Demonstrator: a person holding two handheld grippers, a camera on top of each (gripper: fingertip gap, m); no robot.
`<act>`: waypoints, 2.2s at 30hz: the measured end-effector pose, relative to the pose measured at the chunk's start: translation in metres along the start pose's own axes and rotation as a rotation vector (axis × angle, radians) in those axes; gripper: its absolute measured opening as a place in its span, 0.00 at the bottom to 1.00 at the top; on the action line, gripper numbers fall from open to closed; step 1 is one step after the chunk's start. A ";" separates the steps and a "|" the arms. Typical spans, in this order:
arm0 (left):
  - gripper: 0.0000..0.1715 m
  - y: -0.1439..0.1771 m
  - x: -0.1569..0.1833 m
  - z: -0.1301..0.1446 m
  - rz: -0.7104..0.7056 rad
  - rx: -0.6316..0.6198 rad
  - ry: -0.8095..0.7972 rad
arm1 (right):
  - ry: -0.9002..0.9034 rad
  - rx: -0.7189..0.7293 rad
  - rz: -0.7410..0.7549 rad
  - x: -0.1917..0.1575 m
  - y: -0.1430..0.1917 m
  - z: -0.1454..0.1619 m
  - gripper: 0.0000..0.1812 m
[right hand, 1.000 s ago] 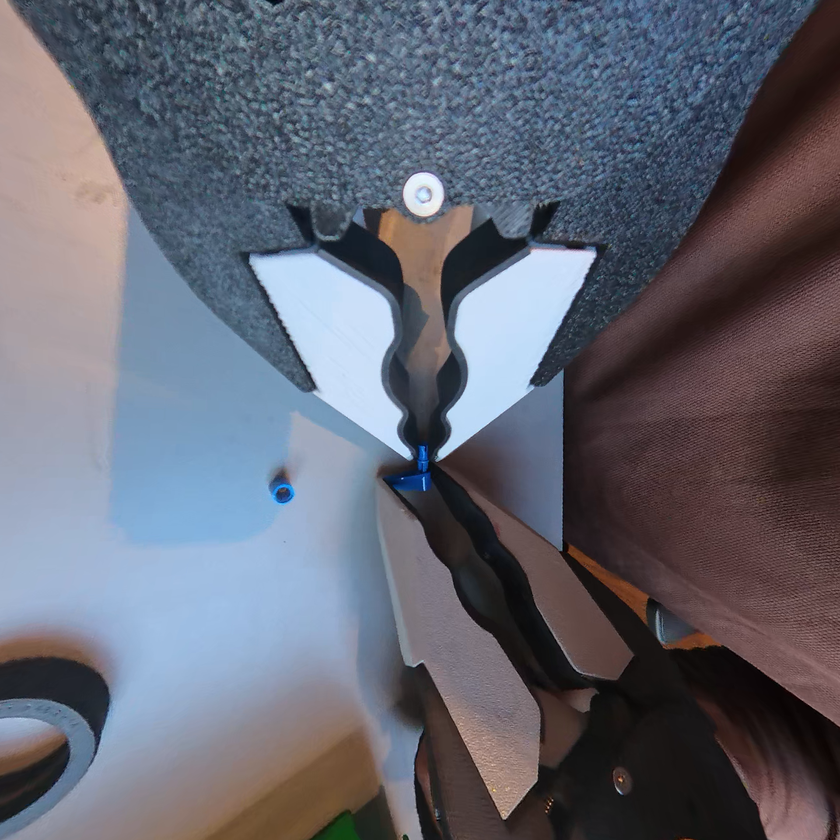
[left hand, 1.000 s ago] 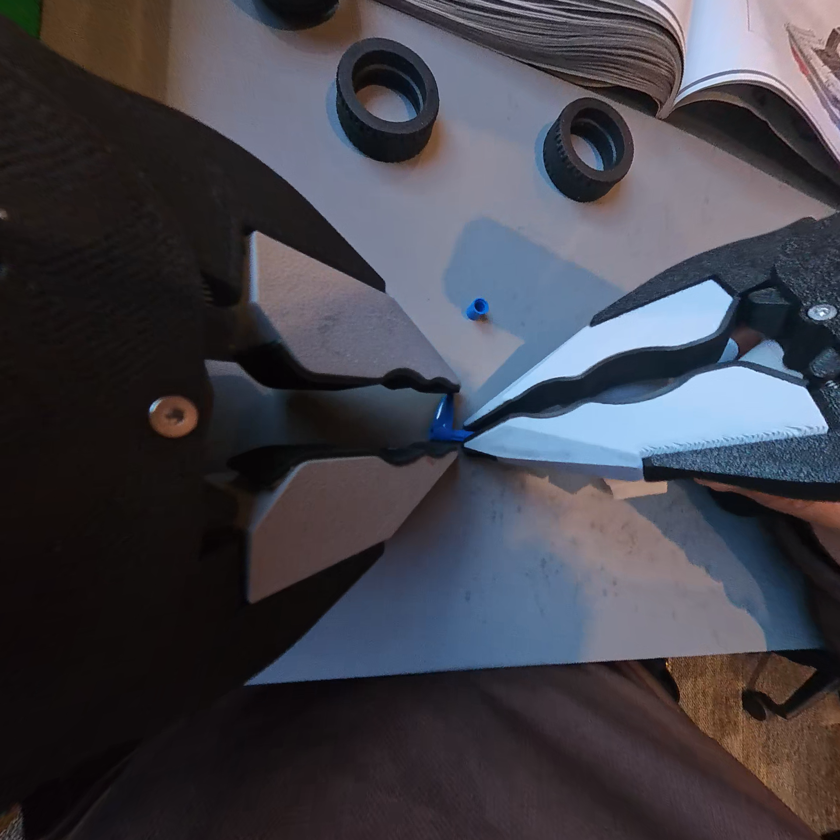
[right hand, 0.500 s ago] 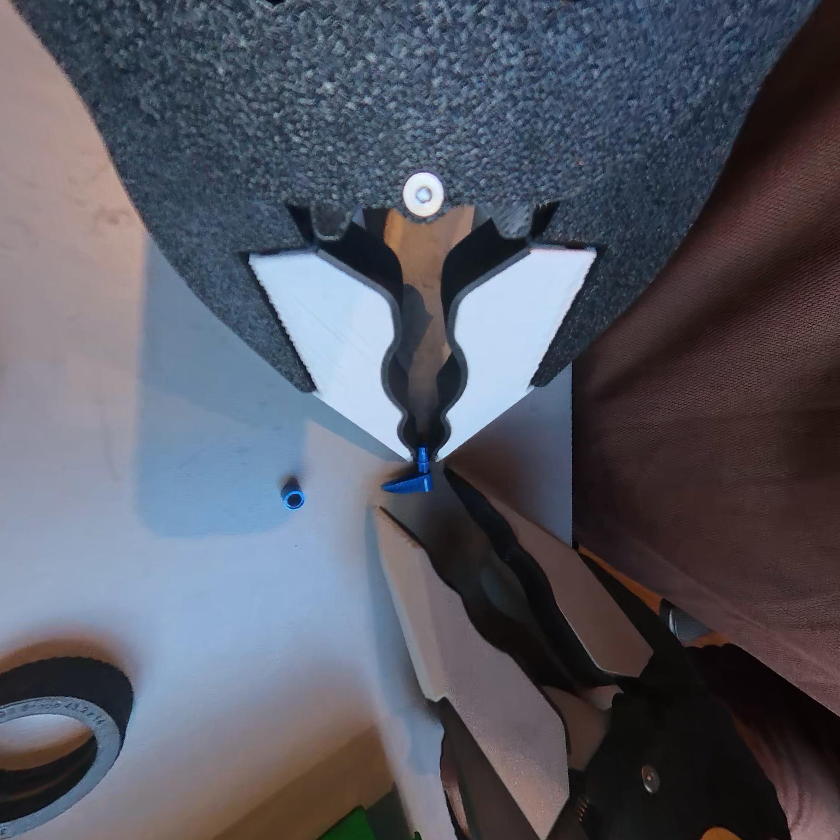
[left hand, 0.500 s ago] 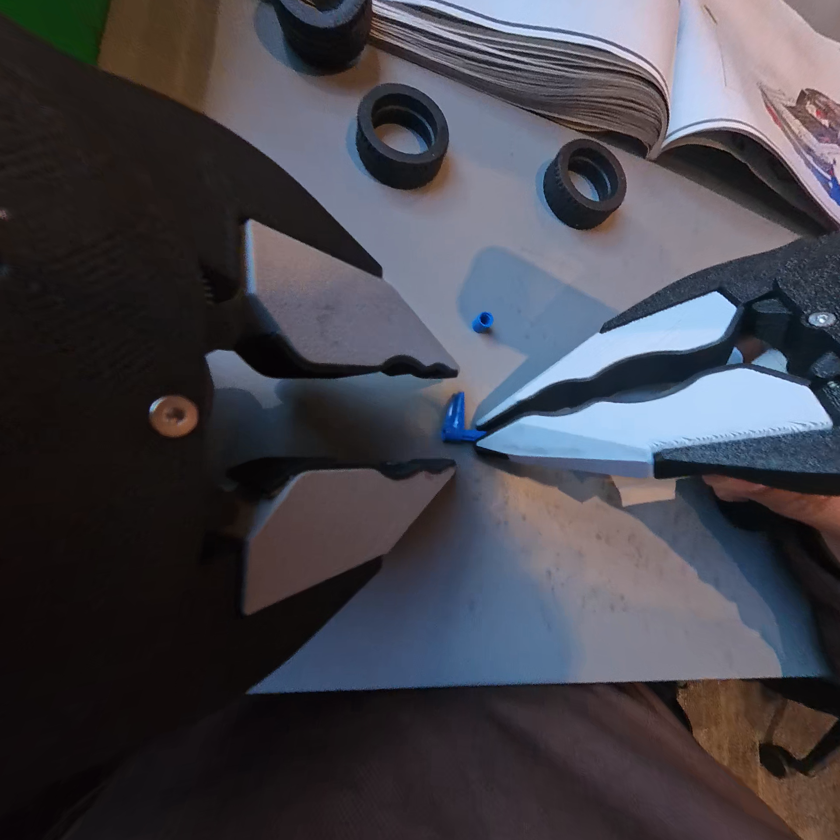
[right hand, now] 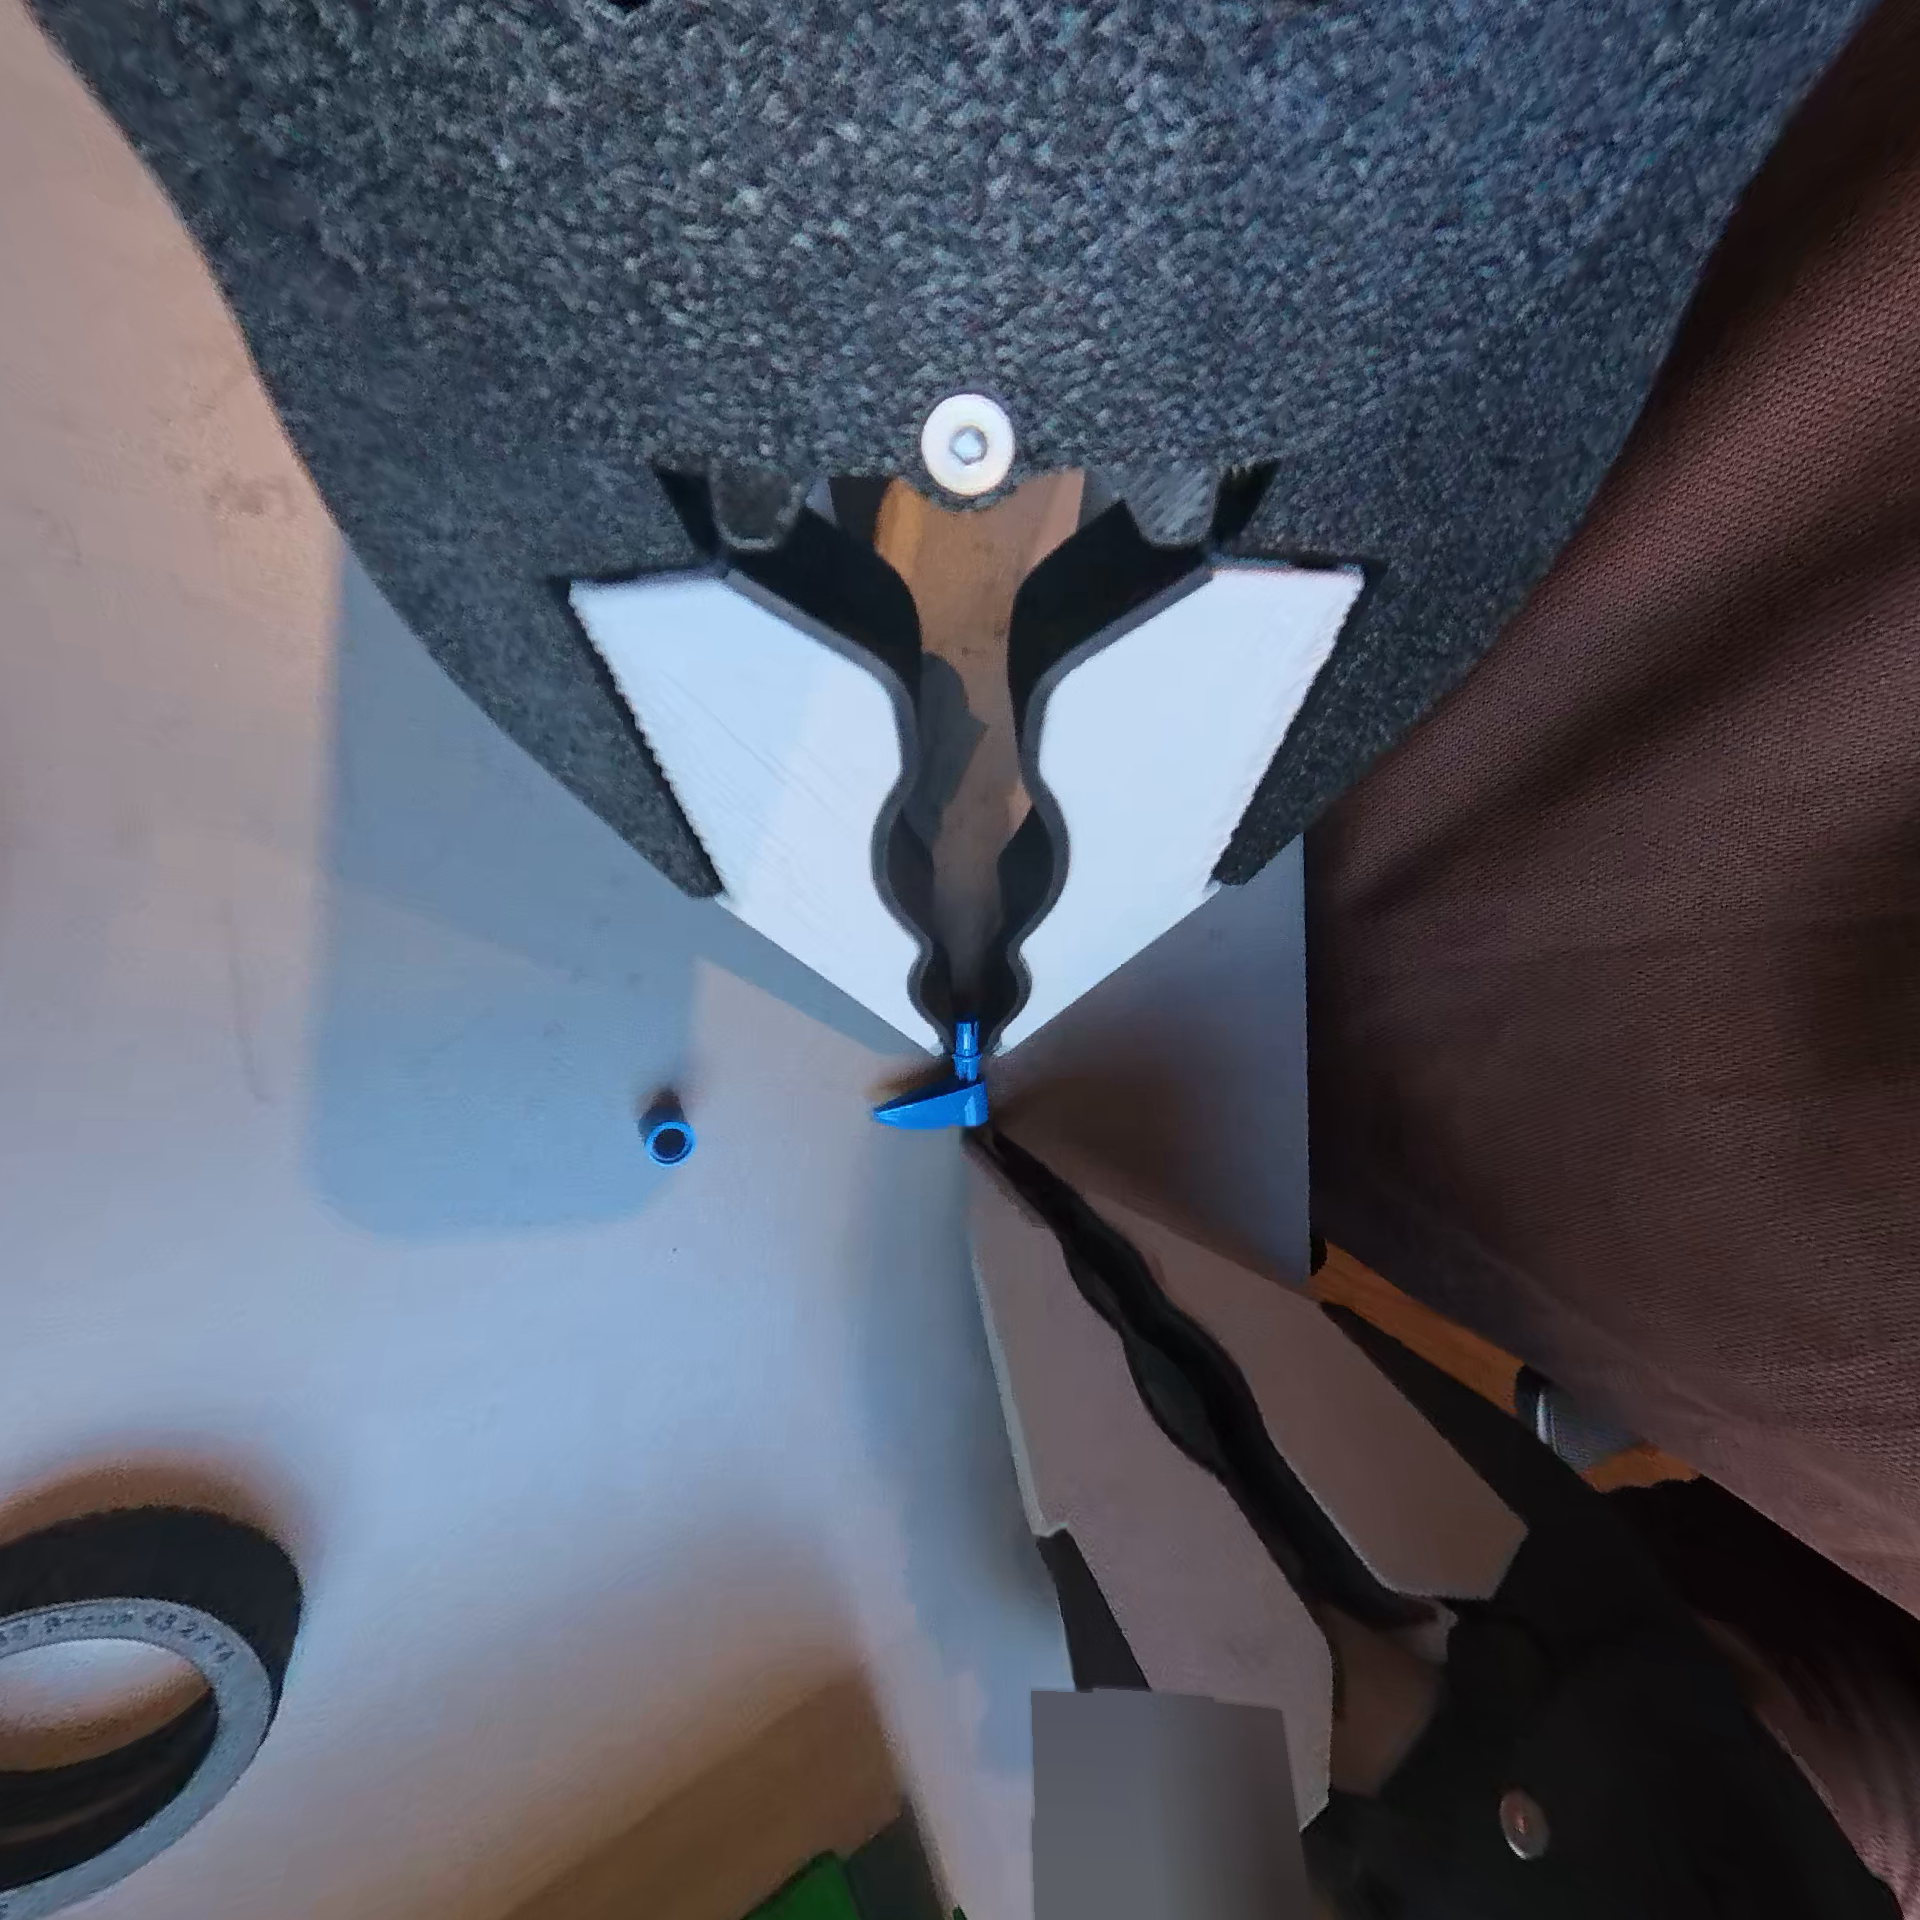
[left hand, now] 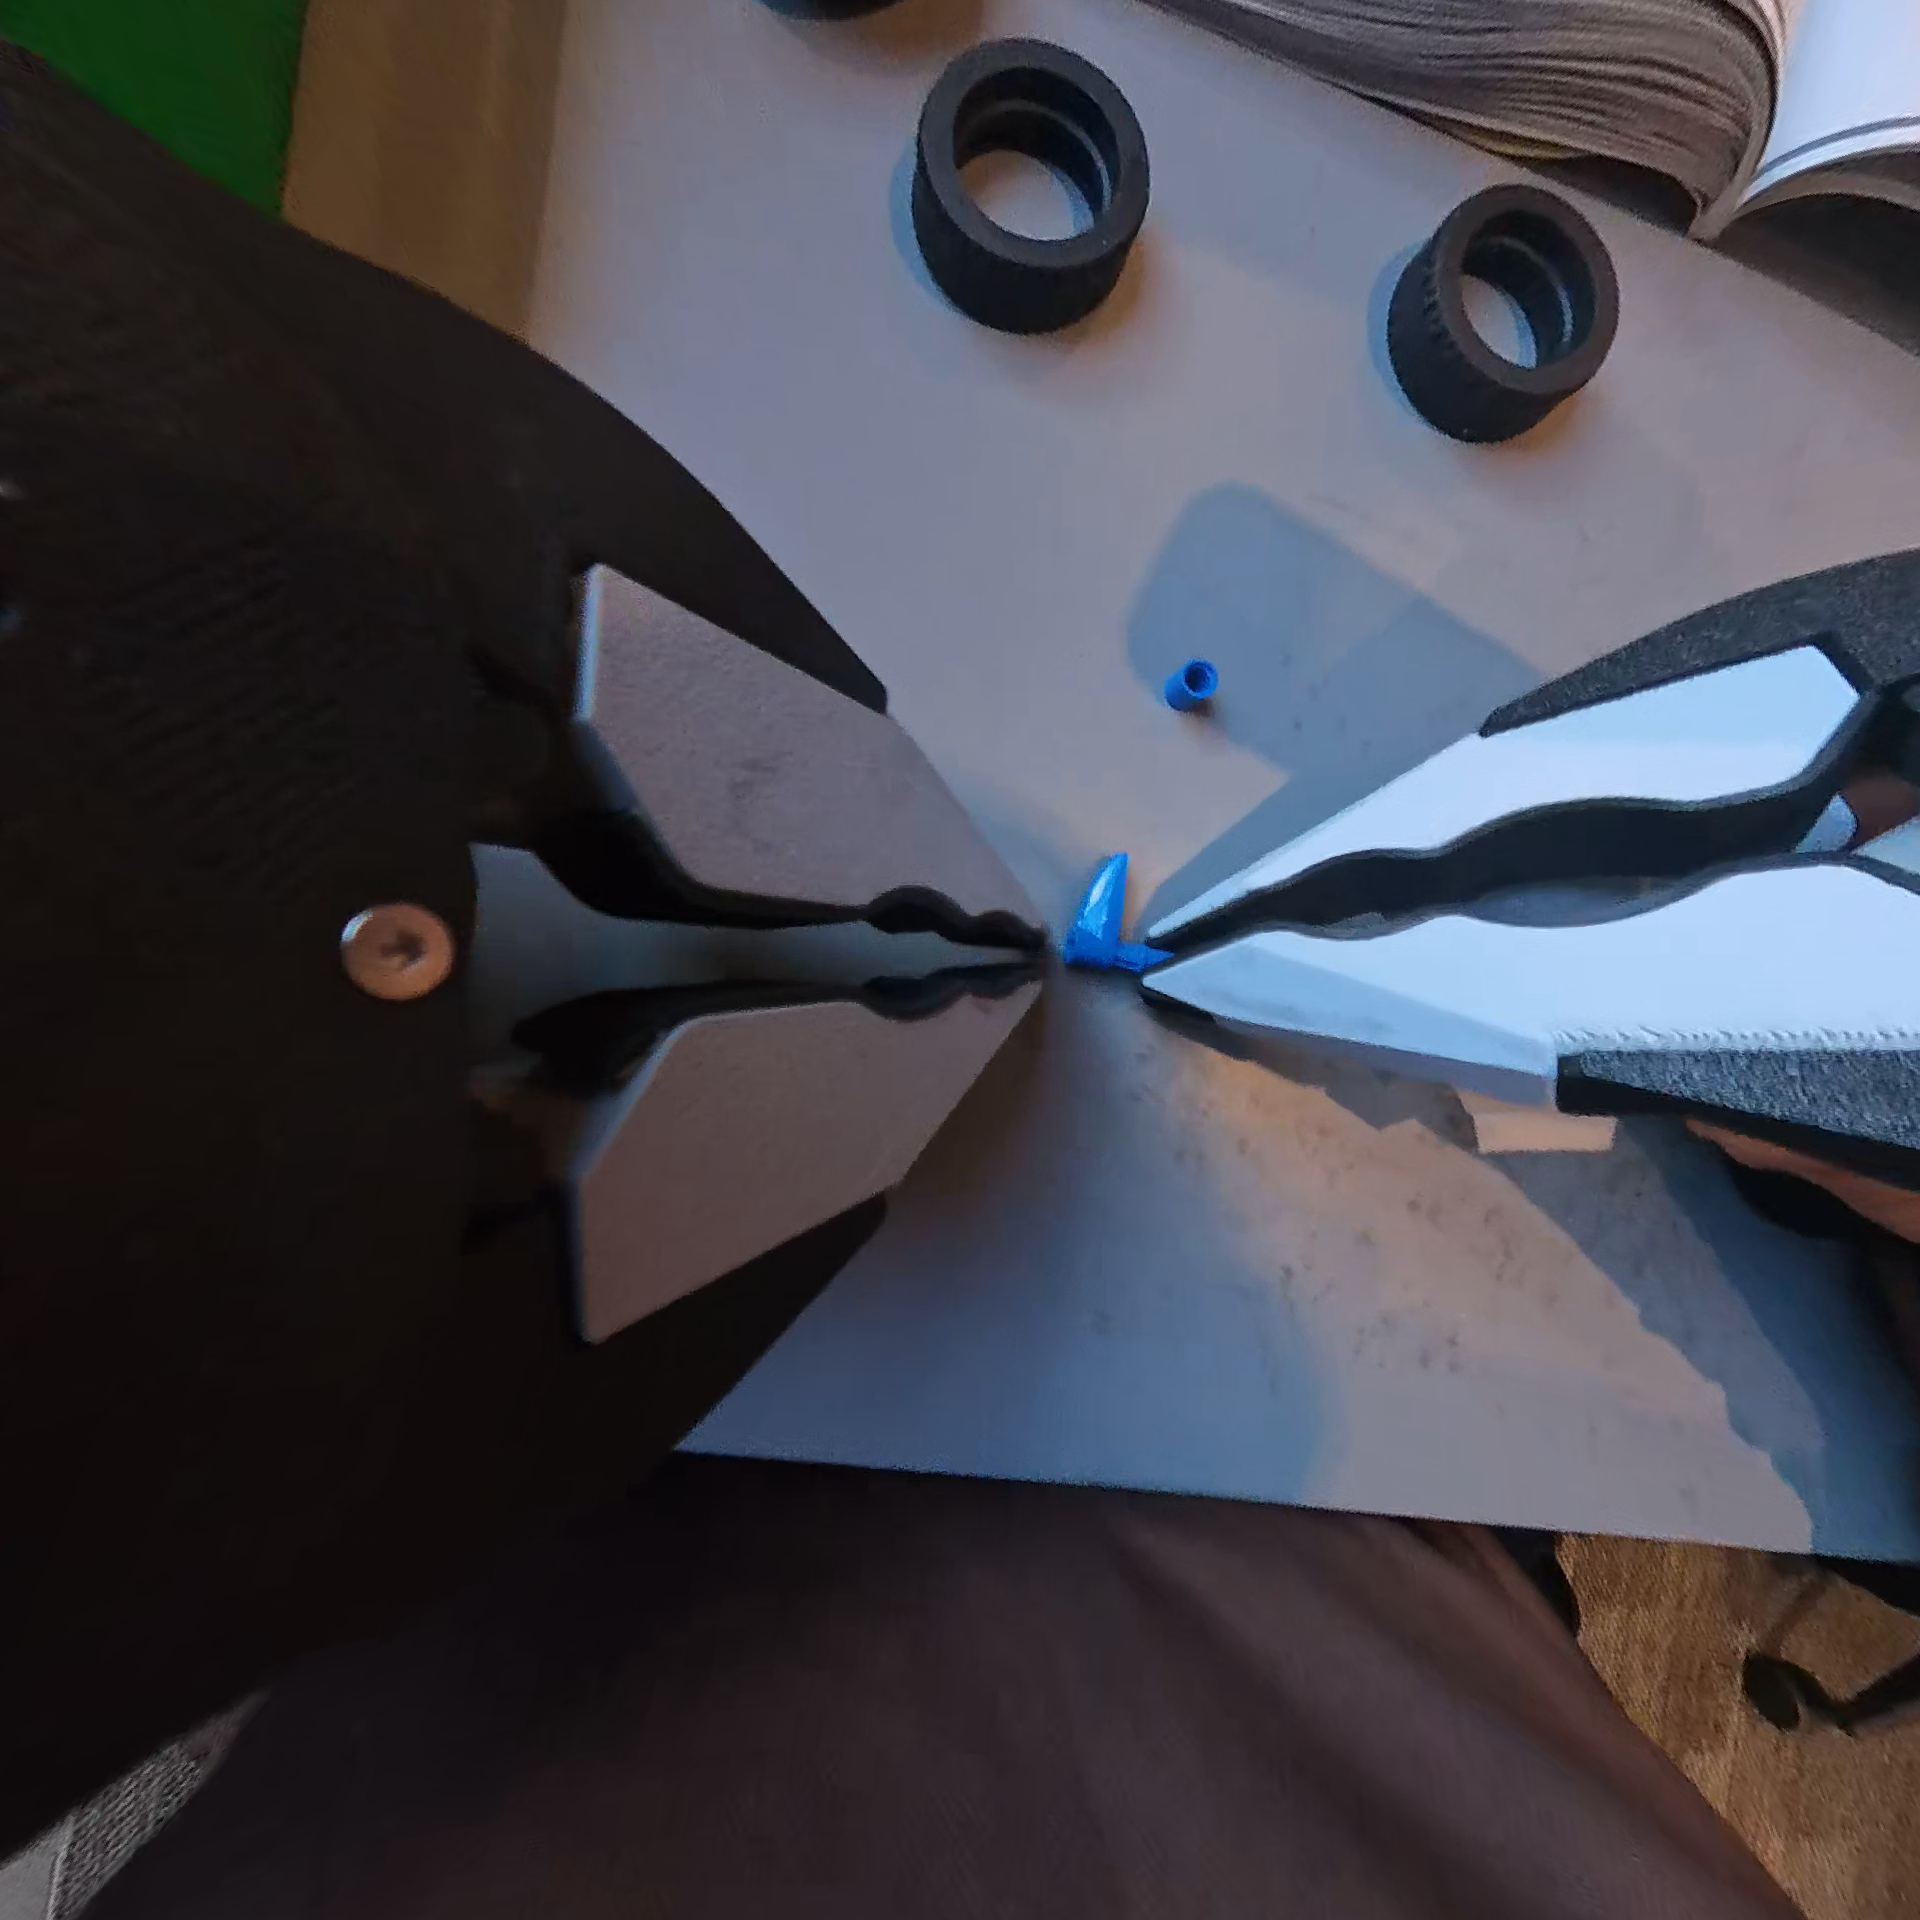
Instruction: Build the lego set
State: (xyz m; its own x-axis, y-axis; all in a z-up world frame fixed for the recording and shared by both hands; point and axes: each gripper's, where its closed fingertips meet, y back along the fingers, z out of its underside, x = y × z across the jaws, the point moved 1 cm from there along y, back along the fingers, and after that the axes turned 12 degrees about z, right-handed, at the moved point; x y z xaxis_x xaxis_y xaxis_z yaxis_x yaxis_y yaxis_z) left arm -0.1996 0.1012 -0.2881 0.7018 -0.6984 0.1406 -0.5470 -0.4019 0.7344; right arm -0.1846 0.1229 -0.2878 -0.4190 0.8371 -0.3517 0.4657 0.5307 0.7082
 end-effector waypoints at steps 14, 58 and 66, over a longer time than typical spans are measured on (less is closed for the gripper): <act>0.00 -0.003 -0.001 -0.003 -0.003 0.008 -0.021 | -0.010 -0.008 -0.015 0.001 -0.001 -0.001 0.02; 0.05 0.013 0.004 -0.034 0.235 0.328 0.253 | 0.560 0.343 0.346 -0.012 0.026 -0.021 0.02; 0.02 0.009 -0.005 -0.032 0.137 0.302 0.211 | 0.491 0.315 0.340 -0.004 0.024 -0.021 0.04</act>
State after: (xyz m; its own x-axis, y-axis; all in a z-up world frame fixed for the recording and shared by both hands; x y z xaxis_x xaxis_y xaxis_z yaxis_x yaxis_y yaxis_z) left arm -0.1933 0.1200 -0.2603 0.6741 -0.6334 0.3799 -0.7297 -0.4915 0.4754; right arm -0.1878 0.1294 -0.2569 -0.4799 0.8465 0.2304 0.8080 0.3242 0.4919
